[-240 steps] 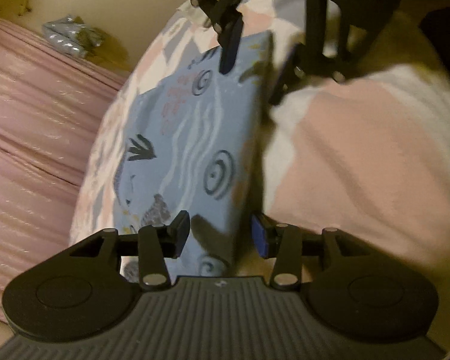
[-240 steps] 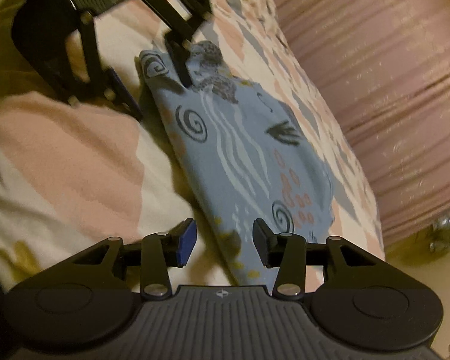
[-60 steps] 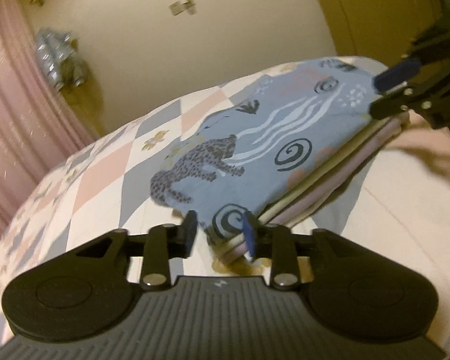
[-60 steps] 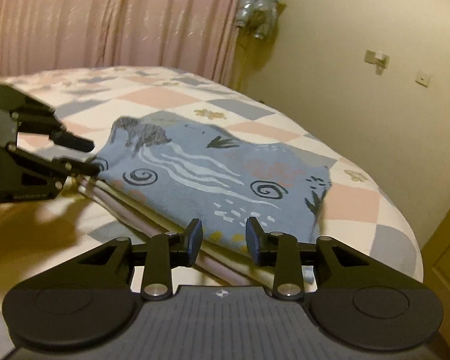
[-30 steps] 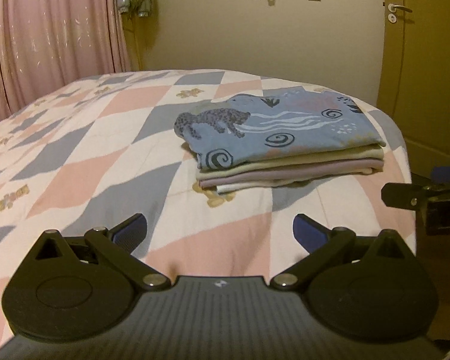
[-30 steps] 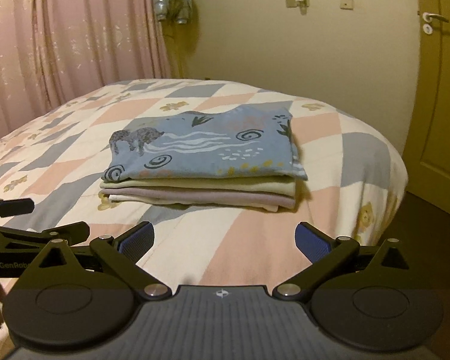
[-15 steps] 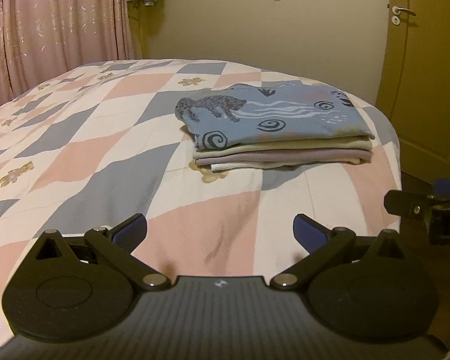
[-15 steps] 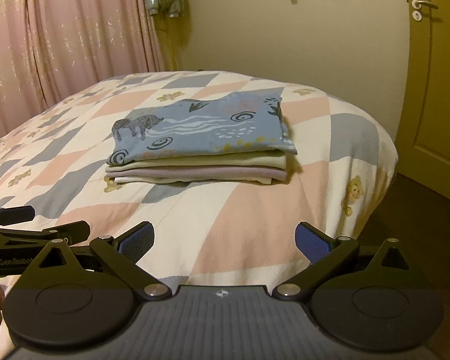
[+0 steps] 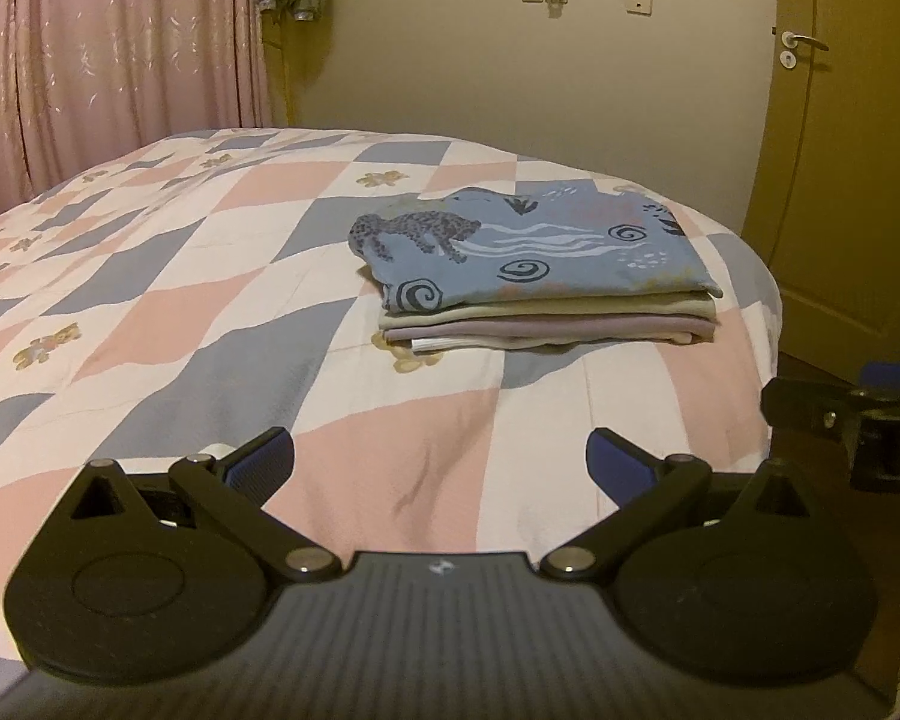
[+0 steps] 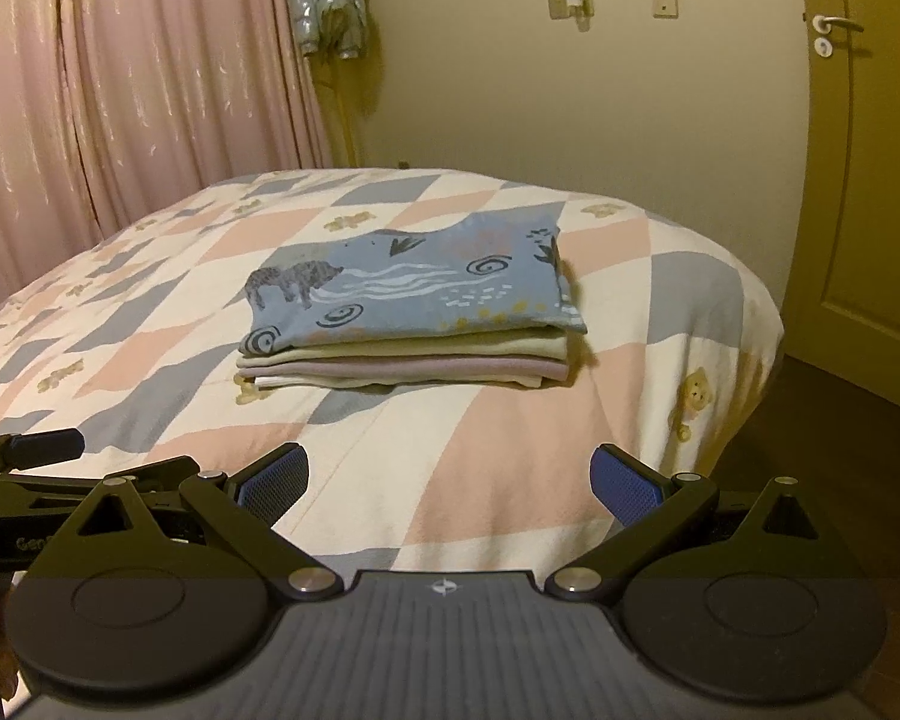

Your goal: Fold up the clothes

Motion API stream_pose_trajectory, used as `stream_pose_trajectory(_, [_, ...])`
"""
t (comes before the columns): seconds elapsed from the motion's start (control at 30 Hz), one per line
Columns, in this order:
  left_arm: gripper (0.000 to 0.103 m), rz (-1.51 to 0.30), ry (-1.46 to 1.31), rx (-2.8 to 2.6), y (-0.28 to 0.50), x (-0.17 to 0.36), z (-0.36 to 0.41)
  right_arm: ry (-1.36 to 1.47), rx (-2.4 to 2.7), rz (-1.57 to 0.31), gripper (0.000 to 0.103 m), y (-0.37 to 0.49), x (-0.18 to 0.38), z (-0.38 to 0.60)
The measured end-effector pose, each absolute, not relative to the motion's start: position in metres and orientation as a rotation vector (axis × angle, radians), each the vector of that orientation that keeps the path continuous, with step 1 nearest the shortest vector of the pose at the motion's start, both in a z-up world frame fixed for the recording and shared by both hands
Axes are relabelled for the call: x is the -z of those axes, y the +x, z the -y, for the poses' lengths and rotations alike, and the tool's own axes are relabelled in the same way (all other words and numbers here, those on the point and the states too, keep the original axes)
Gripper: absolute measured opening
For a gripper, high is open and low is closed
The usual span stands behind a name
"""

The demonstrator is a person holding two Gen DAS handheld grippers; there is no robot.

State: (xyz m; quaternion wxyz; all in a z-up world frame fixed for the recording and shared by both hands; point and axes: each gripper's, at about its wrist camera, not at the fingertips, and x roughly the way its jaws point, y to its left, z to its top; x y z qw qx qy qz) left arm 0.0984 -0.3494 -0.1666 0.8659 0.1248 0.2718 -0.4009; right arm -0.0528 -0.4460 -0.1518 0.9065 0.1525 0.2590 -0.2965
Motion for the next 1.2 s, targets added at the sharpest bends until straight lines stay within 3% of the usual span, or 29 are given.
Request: stream_pose_trajectory(1.2, [0.102, -0.547, 0.279, 0.819, 0.035, 0.127, 0.323, 0.258, 0.666, -0.487, 0.103, -0.108, 0.114, 0.407])
